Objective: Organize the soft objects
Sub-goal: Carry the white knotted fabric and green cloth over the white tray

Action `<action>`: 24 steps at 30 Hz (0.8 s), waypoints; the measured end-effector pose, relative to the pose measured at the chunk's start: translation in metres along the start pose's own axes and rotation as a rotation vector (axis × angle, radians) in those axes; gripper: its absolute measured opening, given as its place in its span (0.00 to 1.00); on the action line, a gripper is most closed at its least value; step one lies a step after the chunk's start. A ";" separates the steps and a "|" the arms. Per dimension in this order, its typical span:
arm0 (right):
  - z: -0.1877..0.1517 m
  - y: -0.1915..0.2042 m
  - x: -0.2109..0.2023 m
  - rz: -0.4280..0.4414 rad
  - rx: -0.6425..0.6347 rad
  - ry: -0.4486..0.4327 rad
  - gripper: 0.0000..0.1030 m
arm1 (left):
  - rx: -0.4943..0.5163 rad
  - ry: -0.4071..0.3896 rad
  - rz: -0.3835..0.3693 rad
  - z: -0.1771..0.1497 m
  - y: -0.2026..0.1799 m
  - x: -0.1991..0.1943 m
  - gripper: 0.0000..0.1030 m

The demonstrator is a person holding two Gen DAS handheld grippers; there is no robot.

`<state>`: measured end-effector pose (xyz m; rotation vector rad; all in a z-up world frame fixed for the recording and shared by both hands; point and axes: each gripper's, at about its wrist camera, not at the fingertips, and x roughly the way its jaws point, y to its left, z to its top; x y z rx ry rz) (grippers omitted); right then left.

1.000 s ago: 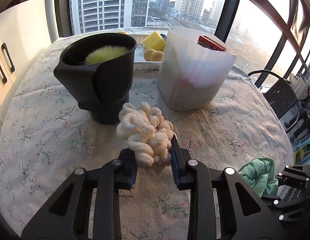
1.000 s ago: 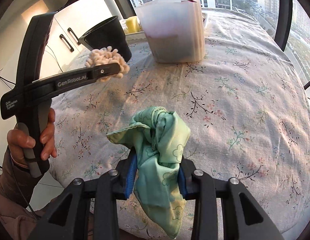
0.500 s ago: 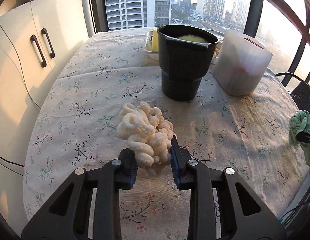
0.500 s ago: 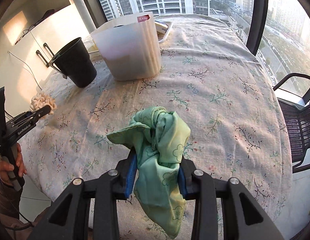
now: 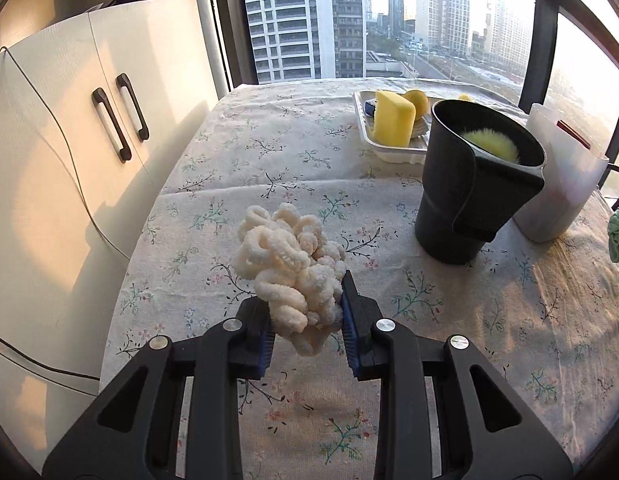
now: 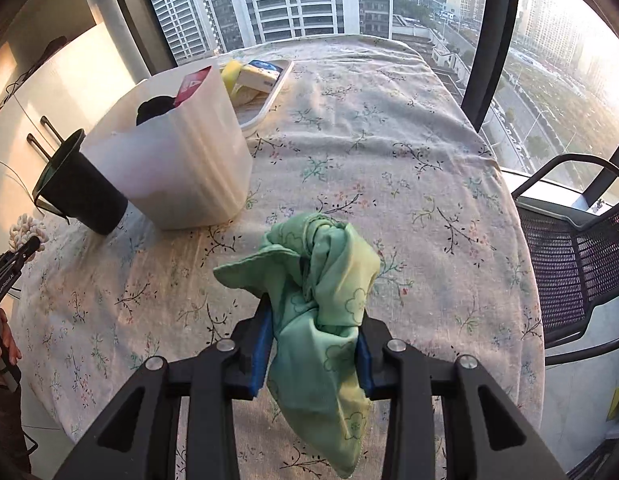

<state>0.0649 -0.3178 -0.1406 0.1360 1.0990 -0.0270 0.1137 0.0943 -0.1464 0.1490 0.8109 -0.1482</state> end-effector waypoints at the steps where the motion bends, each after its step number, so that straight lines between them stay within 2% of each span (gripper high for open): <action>1: 0.007 -0.004 0.004 -0.005 0.010 0.005 0.36 | 0.001 0.005 0.009 0.004 0.002 0.006 0.25; 7: 0.048 -0.022 0.026 -0.042 0.040 0.031 0.36 | -0.017 0.014 0.024 0.036 0.021 0.039 0.25; 13: 0.091 -0.028 0.044 -0.040 0.052 0.038 0.36 | 0.021 0.000 0.056 0.076 0.027 0.072 0.26; 17: 0.118 -0.022 0.054 -0.064 0.028 0.039 0.36 | 0.009 0.004 0.008 0.099 0.029 0.096 0.26; 24: 0.164 -0.005 0.069 -0.038 -0.015 0.027 0.36 | -0.010 0.005 -0.048 0.132 0.022 0.128 0.26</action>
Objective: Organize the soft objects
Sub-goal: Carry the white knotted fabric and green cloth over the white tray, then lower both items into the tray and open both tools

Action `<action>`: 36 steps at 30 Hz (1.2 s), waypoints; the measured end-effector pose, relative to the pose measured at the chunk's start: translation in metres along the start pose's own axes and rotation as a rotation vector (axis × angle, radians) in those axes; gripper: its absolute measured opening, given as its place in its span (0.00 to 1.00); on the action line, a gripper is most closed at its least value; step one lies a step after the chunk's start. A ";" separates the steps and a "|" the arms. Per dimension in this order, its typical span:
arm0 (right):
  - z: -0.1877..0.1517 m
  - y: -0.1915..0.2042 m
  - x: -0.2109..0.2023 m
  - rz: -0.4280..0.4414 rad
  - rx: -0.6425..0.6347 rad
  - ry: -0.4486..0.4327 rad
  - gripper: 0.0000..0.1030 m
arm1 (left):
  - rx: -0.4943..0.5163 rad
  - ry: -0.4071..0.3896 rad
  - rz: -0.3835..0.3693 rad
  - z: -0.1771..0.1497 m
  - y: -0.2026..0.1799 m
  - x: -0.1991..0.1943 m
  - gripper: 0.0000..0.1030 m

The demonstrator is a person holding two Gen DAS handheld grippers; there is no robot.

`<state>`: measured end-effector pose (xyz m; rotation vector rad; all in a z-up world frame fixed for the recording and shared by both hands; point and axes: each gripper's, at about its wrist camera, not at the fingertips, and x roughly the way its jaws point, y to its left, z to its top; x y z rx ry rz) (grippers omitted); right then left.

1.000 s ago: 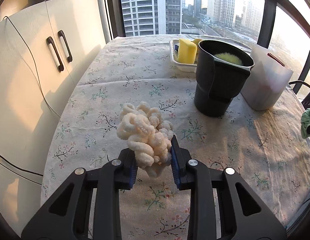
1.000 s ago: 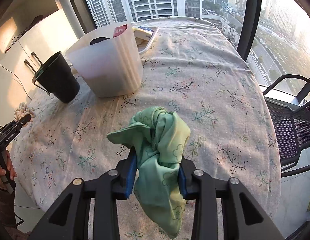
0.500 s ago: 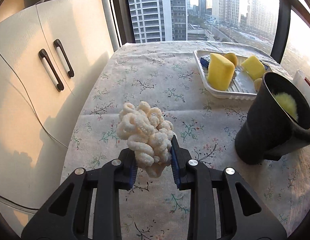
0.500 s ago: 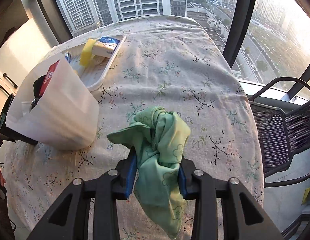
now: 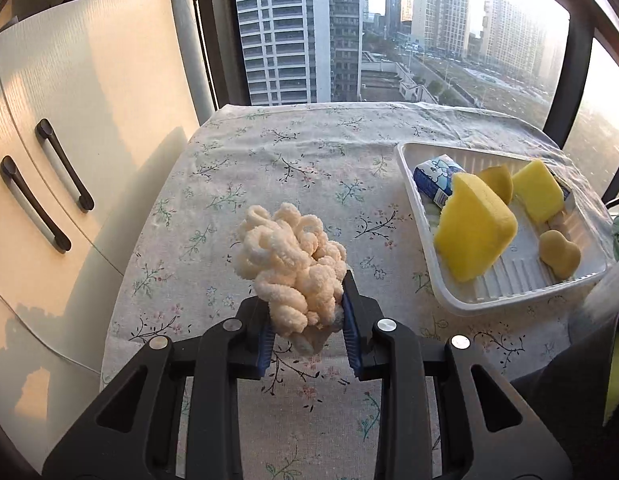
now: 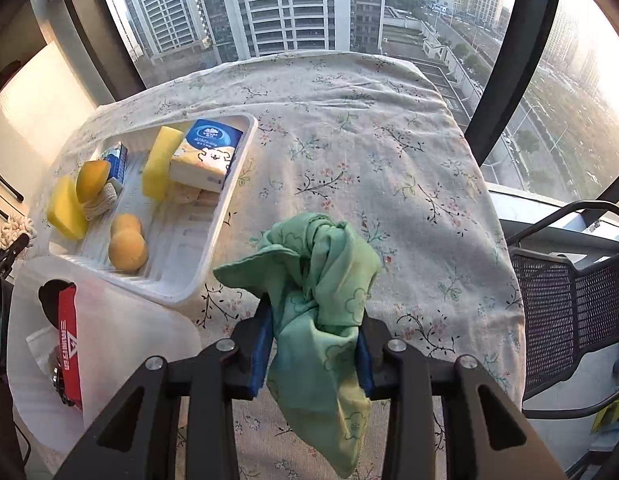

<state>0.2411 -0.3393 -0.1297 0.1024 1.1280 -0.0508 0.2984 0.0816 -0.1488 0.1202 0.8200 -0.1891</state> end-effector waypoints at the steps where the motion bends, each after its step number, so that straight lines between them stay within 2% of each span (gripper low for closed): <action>1: 0.007 0.003 0.001 0.005 -0.007 -0.006 0.36 | 0.006 -0.002 -0.009 0.004 -0.003 0.003 0.26; 4: 0.029 0.014 0.003 0.028 -0.032 -0.026 0.36 | 0.038 -0.013 -0.040 0.016 -0.014 0.010 0.26; 8: 0.057 0.037 0.005 0.079 -0.084 -0.044 0.36 | 0.082 -0.009 -0.118 0.028 -0.030 0.014 0.26; 15: 0.092 0.093 0.014 0.119 -0.252 -0.058 0.36 | 0.125 0.027 -0.222 0.042 -0.056 0.030 0.27; 19: 0.109 0.123 0.019 0.149 -0.335 -0.040 0.37 | 0.174 0.029 -0.256 0.045 -0.075 0.038 0.27; 23: 0.122 0.150 0.030 0.178 -0.412 0.000 0.37 | 0.196 0.029 -0.382 0.045 -0.080 0.036 0.27; 26: 0.129 0.169 0.046 0.191 -0.473 0.051 0.37 | 0.247 0.048 -0.379 0.038 -0.085 0.038 0.27; 27: 0.131 0.174 0.053 0.184 -0.491 0.076 0.37 | 0.233 0.065 -0.408 0.037 -0.084 0.040 0.27; 30: 0.137 0.185 0.069 0.187 -0.542 0.140 0.37 | 0.231 0.077 -0.409 0.035 -0.081 0.044 0.27; 36: 0.148 0.178 0.102 0.149 -0.497 0.238 0.37 | 0.206 0.132 -0.415 0.036 -0.081 0.060 0.28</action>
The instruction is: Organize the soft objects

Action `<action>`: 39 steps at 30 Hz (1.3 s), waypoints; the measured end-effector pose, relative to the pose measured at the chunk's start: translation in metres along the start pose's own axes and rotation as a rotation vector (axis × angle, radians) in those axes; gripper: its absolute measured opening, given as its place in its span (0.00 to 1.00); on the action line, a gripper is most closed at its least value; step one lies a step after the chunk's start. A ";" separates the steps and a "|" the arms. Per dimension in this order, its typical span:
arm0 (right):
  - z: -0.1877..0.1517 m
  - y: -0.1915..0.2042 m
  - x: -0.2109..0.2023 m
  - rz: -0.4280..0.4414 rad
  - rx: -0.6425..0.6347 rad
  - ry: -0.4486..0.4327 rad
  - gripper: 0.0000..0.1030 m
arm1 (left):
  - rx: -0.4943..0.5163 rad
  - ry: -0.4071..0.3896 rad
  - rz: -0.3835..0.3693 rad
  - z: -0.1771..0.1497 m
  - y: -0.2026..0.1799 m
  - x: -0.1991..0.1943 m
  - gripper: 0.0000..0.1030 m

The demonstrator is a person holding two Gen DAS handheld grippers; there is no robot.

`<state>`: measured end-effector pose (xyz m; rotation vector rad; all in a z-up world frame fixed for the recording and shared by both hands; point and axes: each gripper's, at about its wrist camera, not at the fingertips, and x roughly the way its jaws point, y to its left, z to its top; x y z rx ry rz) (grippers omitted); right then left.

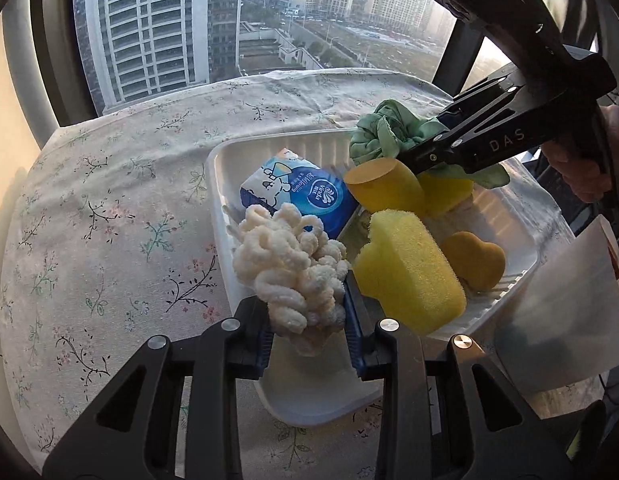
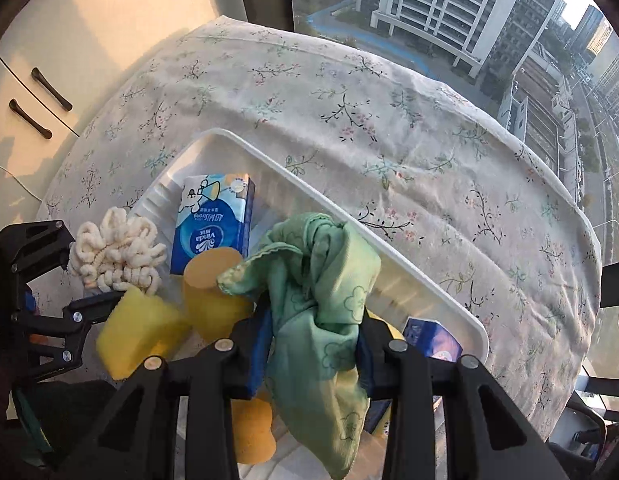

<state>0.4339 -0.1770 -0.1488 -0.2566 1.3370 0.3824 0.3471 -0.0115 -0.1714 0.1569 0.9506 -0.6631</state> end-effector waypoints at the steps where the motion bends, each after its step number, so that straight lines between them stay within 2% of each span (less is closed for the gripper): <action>1: 0.001 -0.001 0.003 -0.008 0.007 0.003 0.37 | -0.004 0.005 -0.014 0.001 0.000 0.002 0.28; 4: -0.001 -0.001 0.002 -0.002 0.018 -0.010 0.40 | -0.005 0.014 -0.009 0.003 -0.001 0.008 0.32; 5: -0.002 0.000 0.001 -0.003 0.010 -0.011 0.41 | -0.008 0.016 -0.001 0.003 -0.002 0.008 0.38; 6: -0.003 0.002 0.000 -0.001 0.002 -0.007 0.47 | -0.018 0.016 0.020 0.002 -0.004 0.006 0.44; 7: -0.004 0.005 -0.001 0.006 -0.006 -0.001 0.54 | -0.030 0.008 0.032 0.002 -0.006 0.004 0.45; 11: -0.009 0.013 -0.009 0.013 -0.016 -0.019 0.62 | -0.061 -0.044 0.025 0.010 -0.004 -0.012 0.61; 15: -0.020 0.010 -0.032 0.025 0.015 -0.089 0.64 | -0.099 -0.104 -0.008 0.017 -0.001 -0.034 0.61; 18: -0.029 -0.005 -0.050 0.026 0.078 -0.158 0.65 | -0.131 -0.149 0.025 0.019 0.004 -0.050 0.61; 23: -0.054 -0.038 -0.063 0.039 0.200 -0.194 0.66 | -0.220 -0.163 0.013 0.012 0.018 -0.063 0.61; 32: -0.120 -0.098 -0.073 -0.034 0.438 -0.195 0.66 | -0.268 -0.154 0.154 -0.013 0.033 -0.081 0.61; 39: -0.196 -0.110 -0.077 -0.094 0.550 -0.184 0.67 | -0.329 -0.156 0.225 -0.052 0.044 -0.100 0.61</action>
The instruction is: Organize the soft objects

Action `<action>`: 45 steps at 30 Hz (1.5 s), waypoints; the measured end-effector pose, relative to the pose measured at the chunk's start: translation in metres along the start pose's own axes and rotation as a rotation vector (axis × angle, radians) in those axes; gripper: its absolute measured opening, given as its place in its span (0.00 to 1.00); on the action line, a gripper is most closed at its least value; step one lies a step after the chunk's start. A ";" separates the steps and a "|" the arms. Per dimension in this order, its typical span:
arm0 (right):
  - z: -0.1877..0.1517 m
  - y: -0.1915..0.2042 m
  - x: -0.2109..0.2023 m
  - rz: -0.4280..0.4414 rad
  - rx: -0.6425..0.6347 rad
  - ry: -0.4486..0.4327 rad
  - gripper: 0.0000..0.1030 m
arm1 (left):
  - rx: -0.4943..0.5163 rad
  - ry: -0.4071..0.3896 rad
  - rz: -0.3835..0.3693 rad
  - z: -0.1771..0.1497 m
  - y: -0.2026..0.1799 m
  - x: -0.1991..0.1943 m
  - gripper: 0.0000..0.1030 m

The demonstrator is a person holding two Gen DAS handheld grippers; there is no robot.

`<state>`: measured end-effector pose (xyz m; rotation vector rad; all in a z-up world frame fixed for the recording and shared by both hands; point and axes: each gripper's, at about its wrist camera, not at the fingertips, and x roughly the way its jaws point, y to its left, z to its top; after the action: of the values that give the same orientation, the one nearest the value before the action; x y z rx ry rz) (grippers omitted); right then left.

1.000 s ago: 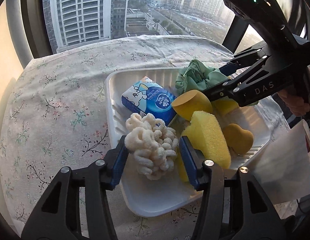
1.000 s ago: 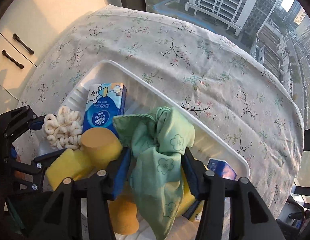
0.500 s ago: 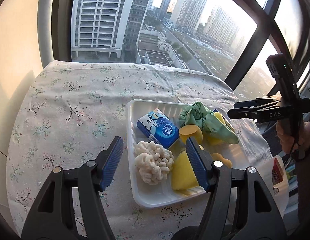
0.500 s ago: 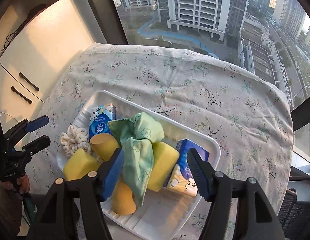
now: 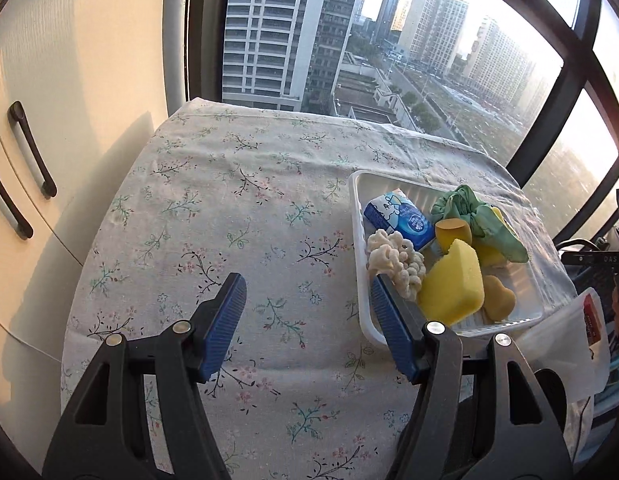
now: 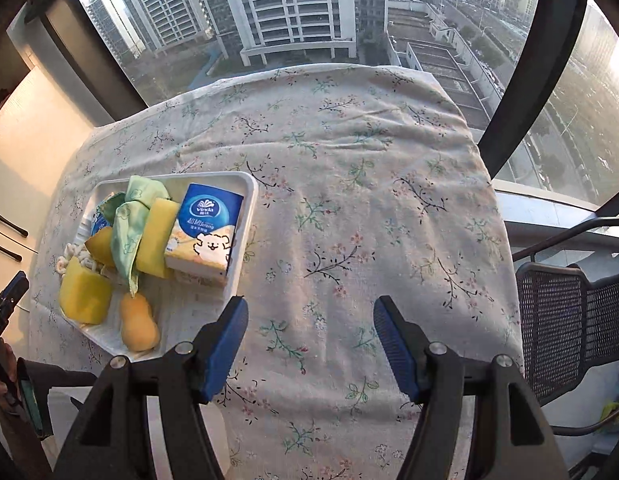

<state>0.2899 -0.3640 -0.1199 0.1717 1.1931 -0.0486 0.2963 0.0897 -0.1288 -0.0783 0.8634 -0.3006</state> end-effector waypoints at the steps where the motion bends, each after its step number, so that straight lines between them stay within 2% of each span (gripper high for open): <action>1: -0.010 -0.005 -0.003 -0.009 0.007 0.000 0.67 | -0.010 0.001 0.009 -0.005 0.005 -0.005 0.61; 5: -0.054 -0.015 -0.013 -0.034 0.022 -0.008 0.67 | -0.049 -0.015 0.042 -0.032 0.021 -0.022 0.61; 9: -0.101 -0.017 -0.025 -0.024 0.036 -0.013 0.67 | -0.048 -0.037 0.104 -0.062 0.029 -0.043 0.61; 17: -0.187 0.006 -0.053 0.010 0.034 -0.058 0.68 | -0.036 -0.080 0.158 -0.124 0.021 -0.087 0.61; 22: -0.228 0.033 -0.075 0.036 0.019 -0.113 0.68 | -0.064 -0.094 0.131 -0.153 0.012 -0.112 0.61; 26: -0.253 0.062 -0.092 0.062 0.001 -0.162 0.71 | -0.066 -0.059 0.146 -0.168 -0.001 -0.122 0.61; 29: -0.269 0.084 -0.101 0.052 -0.013 -0.199 0.77 | -0.079 -0.047 0.164 -0.177 -0.013 -0.127 0.61; 33: -0.286 0.117 -0.108 0.010 -0.058 -0.227 0.79 | -0.118 -0.027 0.116 -0.186 -0.028 -0.134 0.61; 39: -0.299 0.153 -0.119 0.021 -0.105 -0.245 0.79 | -0.127 0.015 0.068 -0.193 -0.050 -0.135 0.61; 42: -0.301 0.166 -0.124 -0.018 -0.107 -0.244 0.86 | -0.125 0.031 0.064 -0.194 -0.062 -0.137 0.61; 45: -0.301 0.178 -0.133 -0.088 -0.130 -0.260 0.87 | -0.108 0.024 0.082 -0.191 -0.078 -0.148 0.61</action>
<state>-0.0132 -0.1480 -0.0852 -0.0024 0.9400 -0.0681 0.0433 0.0688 -0.1298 -0.1390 0.9037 -0.1782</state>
